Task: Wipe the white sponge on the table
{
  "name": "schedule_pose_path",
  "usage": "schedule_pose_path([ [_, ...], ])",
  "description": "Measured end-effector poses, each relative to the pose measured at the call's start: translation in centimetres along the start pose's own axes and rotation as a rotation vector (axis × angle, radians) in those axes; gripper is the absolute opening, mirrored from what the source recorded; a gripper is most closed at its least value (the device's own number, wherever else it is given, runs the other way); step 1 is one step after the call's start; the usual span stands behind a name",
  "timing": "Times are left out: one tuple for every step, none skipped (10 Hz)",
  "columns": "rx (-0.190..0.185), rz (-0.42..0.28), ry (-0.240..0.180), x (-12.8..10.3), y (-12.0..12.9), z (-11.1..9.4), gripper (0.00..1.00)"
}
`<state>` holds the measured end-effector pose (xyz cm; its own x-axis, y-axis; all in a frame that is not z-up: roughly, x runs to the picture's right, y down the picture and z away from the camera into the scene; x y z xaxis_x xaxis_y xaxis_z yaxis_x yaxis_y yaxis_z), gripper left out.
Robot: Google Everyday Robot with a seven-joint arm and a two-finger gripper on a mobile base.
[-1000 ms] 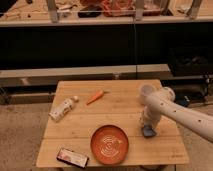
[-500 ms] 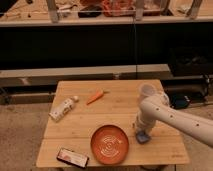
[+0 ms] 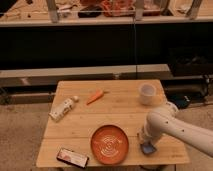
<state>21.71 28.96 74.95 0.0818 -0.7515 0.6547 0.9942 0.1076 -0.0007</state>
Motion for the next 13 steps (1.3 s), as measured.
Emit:
schedule_pose_path([
  [-0.001,0.018,-0.003,-0.3,0.8,0.1,0.00],
  [0.000,0.051,-0.005,-0.7,1.9,0.3,0.00],
  [-0.001,0.081,-0.006,-1.0,2.9,0.5,0.00],
  [-0.002,0.105,-0.003,-1.1,3.7,0.6,0.00],
  [-0.002,0.134,0.004,-1.1,4.5,0.5,0.00],
  [-0.007,0.166,0.011,-1.1,5.8,0.4,0.00],
  [-0.007,0.195,0.018,-1.0,6.7,0.4,0.00],
  [-0.010,0.226,0.029,-0.6,7.8,0.4,0.00],
  [-0.013,0.258,0.040,0.1,9.1,0.6,0.00],
  [-0.012,0.279,0.046,0.5,9.7,0.6,0.00],
  [-0.010,0.313,0.058,1.4,10.9,0.7,0.00],
  [-0.011,0.339,0.070,2.2,12.0,0.5,0.00],
  [-0.015,0.357,0.078,3.0,12.8,0.3,0.00],
])
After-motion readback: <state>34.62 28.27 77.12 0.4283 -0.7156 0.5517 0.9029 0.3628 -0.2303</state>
